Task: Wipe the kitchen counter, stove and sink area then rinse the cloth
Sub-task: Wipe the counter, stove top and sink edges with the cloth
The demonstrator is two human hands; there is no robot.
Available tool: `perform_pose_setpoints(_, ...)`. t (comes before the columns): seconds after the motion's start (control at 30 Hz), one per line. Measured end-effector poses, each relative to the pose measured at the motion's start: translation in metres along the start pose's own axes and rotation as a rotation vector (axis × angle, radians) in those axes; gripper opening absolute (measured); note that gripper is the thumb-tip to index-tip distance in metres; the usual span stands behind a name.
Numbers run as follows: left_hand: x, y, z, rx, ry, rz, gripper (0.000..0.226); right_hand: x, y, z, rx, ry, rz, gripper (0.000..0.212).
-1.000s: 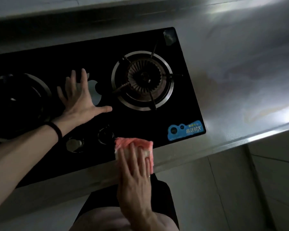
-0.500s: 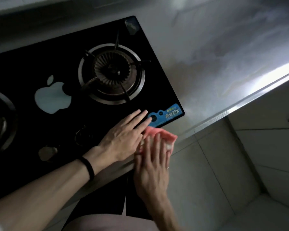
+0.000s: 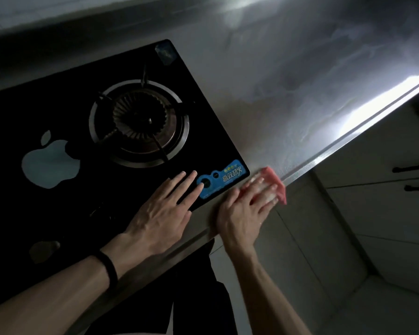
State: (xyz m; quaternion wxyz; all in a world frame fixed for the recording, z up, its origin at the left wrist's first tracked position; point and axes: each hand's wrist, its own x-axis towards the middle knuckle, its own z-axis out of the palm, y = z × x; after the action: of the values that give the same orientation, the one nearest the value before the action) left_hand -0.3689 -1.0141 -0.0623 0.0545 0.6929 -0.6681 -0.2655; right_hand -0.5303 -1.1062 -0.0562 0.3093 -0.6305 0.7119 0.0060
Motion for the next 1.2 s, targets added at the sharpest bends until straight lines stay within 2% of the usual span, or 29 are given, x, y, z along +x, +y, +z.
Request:
perform_pose_setpoints(0.13, 0.009, 0.008, -0.004, -0.062, 0.056, -0.002, 0.067, -0.038, 0.024, 0.007, -0.234, -0.015, -0.273, 0.064)
perform_pose_setpoints(0.23, 0.024, 0.014, -0.007, -0.092, 0.087, -0.008, 0.069, -0.037, 0.05, -0.011, -0.314, -0.087, -0.365, 0.057)
perform_pose_setpoints(0.37, 0.046, 0.025, -0.007, -0.144, 0.109, -0.051, 0.071, -0.003, 0.056, -0.031, -0.252, -0.076, -0.472, 0.054)
perform_pose_setpoints(0.57, 0.065, 0.04, 0.003, -0.156, 0.138, -0.167, 0.075, 0.054, 0.068, -0.071, -0.274, -0.193, -0.604, 0.047)
perform_pose_setpoints(0.73, 0.081, 0.05, 0.003, -0.187, 0.206, -0.216, 0.073, 0.084, 0.045, -0.084, -0.097, -0.232, -0.54, 0.036)
perform_pose_setpoints(0.8, 0.091, 0.055, 0.0, -0.189, 0.236, -0.221, 0.073, 0.098, 0.036, -0.079, -0.105, -0.224, -0.592, 0.042)
perform_pose_setpoints(0.9, 0.112, 0.06, -0.005, -0.183, 0.255, -0.263, 0.072, 0.123, 0.023, -0.072, -0.235, -0.254, -0.761, 0.064)
perform_pose_setpoints(1.03, 0.154, 0.063, -0.017, -0.179, 0.35, -0.356, 0.07, 0.168, -0.015, -0.068, -0.333, -0.242, -0.986, 0.058)
perform_pose_setpoints(1.2, 0.208, 0.058, -0.033, -0.201, 0.464, -0.506, 0.068, 0.215, -0.063, -0.068, -0.543, -0.248, -1.184, 0.068)
